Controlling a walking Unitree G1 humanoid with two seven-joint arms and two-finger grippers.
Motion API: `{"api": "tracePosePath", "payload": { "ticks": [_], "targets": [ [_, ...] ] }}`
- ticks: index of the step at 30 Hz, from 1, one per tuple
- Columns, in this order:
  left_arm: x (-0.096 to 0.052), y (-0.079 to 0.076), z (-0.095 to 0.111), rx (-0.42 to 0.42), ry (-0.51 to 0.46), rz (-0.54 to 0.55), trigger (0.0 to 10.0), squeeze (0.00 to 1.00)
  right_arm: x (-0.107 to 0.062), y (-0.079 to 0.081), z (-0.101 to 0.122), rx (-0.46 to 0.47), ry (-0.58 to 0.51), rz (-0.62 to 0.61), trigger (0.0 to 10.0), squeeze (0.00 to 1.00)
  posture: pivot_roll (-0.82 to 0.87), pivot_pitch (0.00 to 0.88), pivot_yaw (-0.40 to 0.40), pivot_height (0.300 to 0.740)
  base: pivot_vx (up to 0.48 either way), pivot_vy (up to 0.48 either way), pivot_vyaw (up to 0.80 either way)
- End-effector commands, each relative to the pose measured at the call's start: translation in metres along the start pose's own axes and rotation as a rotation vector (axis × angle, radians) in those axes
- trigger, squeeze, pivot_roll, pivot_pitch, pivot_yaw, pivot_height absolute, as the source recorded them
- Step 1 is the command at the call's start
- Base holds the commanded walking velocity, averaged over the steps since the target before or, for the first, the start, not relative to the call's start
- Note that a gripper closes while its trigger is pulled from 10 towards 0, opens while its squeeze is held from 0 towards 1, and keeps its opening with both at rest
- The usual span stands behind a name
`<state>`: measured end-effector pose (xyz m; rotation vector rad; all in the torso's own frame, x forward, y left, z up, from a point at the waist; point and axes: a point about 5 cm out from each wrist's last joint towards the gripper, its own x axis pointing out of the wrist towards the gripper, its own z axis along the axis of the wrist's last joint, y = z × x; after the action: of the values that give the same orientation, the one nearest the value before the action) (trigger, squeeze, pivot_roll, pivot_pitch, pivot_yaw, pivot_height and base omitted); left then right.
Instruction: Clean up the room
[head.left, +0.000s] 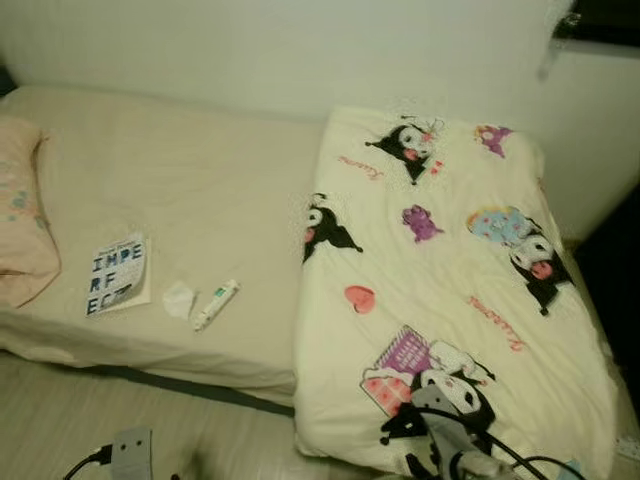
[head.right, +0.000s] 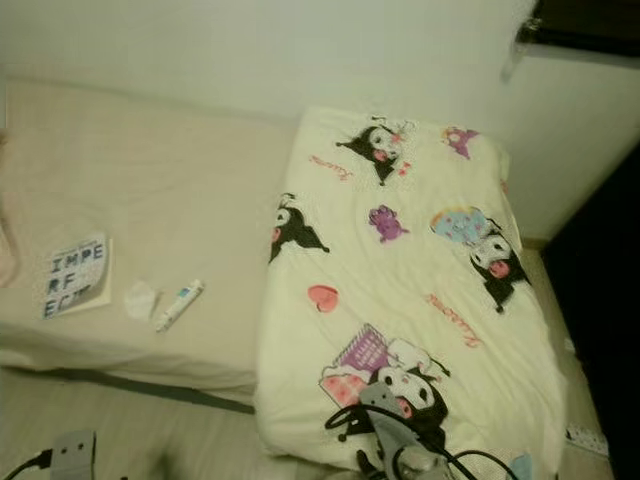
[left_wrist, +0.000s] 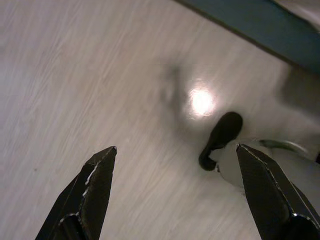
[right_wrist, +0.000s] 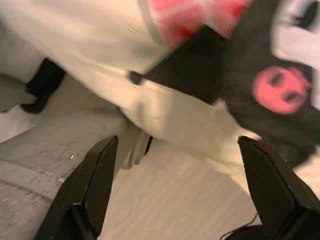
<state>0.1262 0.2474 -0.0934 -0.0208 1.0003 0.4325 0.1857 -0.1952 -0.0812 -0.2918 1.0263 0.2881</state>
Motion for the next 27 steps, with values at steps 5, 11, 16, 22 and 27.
{"api": "tracePosePath", "payload": {
  "ticks": [5, 11, 16, 22, 27],
  "targets": [
    [-0.0018, 0.0033, -0.0098, -0.023, 0.032, 0.007, 10.0, 0.00, 0.0000, 0.0059, -0.0079, -0.037, 0.030, 0.021, 10.0, 0.00, -0.10, 0.007, -0.011, 0.740, 0.000, 0.000, 0.77],
    [-0.0020, 0.0036, -0.0104, -0.023, 0.032, 0.008, 10.0, 0.00, -0.0001, 0.0061, -0.0089, -0.048, 0.034, 0.021, 10.0, 0.00, -0.10, 0.002, -0.010, 0.740, 0.000, 0.000, 0.77],
    [-0.0019, 0.0036, -0.0098, -0.021, 0.031, 0.005, 10.0, 0.00, -0.0002, 0.0056, -0.0085, -0.048, 0.032, 0.022, 10.0, 0.00, -0.10, 0.000, -0.008, 0.740, 0.000, 0.000, 0.77],
    [-0.0011, 0.0035, -0.0069, -0.025, 0.024, 0.001, 10.0, 0.00, -0.0005, 0.0040, -0.0081, -0.052, 0.031, 0.023, 10.0, 0.00, -0.10, 0.000, -0.008, 0.740, 0.000, 0.000, 0.77],
    [-0.0012, 0.0021, -0.0071, -0.023, 0.026, -0.007, 10.0, 0.00, -0.0006, 0.0034, -0.0086, -0.046, 0.032, 0.019, 10.0, 0.00, -0.11, 0.000, -0.006, 0.740, 0.000, 0.000, 0.77]
  ]
}}
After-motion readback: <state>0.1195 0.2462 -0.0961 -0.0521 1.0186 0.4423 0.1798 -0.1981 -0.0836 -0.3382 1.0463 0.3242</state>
